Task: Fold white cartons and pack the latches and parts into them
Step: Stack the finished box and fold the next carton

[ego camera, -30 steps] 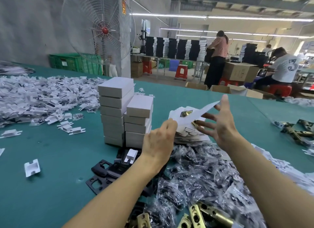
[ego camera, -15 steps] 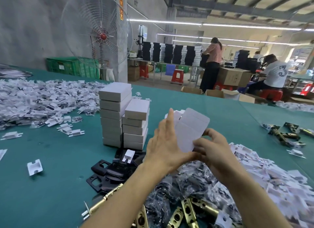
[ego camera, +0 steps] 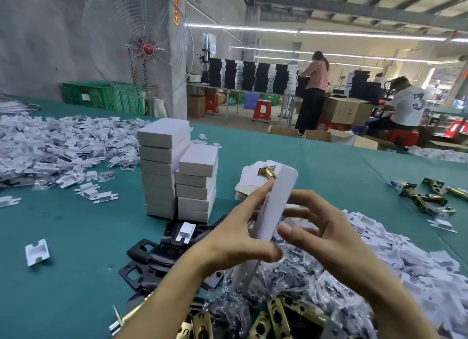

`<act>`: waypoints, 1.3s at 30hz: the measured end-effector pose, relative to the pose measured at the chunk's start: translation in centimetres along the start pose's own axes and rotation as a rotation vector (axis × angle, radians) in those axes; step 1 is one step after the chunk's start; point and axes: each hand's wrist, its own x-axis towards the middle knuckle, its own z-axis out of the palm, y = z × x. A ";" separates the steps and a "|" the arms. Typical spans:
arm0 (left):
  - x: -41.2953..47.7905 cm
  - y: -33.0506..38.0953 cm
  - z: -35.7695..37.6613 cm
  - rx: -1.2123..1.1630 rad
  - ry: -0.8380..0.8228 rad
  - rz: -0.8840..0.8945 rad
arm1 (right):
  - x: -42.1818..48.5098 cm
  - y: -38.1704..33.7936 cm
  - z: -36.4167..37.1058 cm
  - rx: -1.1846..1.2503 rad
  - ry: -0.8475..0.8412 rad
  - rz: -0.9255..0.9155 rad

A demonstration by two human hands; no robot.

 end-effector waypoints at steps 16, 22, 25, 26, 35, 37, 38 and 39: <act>1.3 1.5 -1.2 -0.294 -0.134 -0.128 | -0.5 -0.4 1.5 0.063 0.036 -0.174; -0.9 2.6 -1.3 -0.323 -0.146 -0.079 | 0.1 0.3 2.0 0.183 0.125 -0.052; 0.3 3.4 -0.4 -0.322 0.155 -0.138 | 0.1 0.8 2.4 0.411 0.031 -0.010; 0.3 3.2 -0.6 -0.405 0.179 -0.117 | 0.1 0.8 2.4 0.447 0.024 -0.012; -1.4 2.4 -0.8 -0.755 -0.009 -0.239 | -0.1 -0.4 2.4 0.176 0.115 -0.180; -0.6 2.4 -0.8 -0.745 0.173 -0.295 | -0.1 -0.1 2.7 0.257 0.115 -0.123; -0.4 2.2 -0.8 -0.769 0.194 -0.287 | 0.0 0.2 2.7 0.319 0.122 -0.070; 0.0 2.0 -0.7 -0.751 0.232 -0.254 | 0.0 0.5 2.6 0.338 0.147 -0.024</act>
